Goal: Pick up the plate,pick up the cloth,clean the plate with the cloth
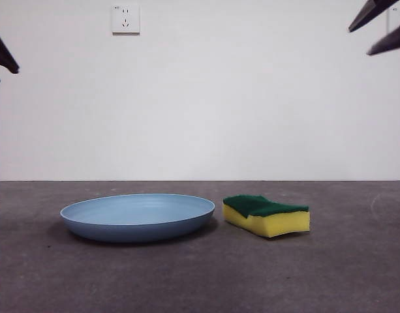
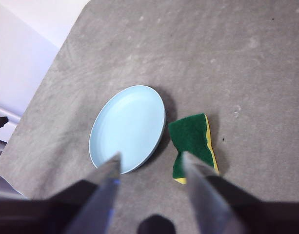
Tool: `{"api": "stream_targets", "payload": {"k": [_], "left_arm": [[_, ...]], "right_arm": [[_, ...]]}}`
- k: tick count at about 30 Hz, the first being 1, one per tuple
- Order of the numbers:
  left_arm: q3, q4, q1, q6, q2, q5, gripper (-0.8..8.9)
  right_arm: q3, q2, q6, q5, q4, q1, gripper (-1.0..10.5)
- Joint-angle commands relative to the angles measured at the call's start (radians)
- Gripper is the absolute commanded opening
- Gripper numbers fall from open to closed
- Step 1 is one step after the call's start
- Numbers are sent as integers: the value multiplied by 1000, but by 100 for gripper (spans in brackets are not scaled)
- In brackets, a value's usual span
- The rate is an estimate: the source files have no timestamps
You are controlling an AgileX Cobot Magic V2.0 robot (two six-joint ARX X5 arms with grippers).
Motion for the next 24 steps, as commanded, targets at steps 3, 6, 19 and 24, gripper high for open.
{"api": "stream_targets", "payload": {"k": [3,6,19,24], "left_arm": [[2,102,-11,13,97,6,407],[26,114,-20,11,189,5,405],[216,111,-105,51,632,-137,404],[235,149,-148,63,717,-184,404]], "right_arm": [[2,2,-14,-1,16,19,497],[2,2,-14,-1,16,35,496],[2,2,-9,3,10,97,496],[2,2,-2,4,9,120,496]]}}
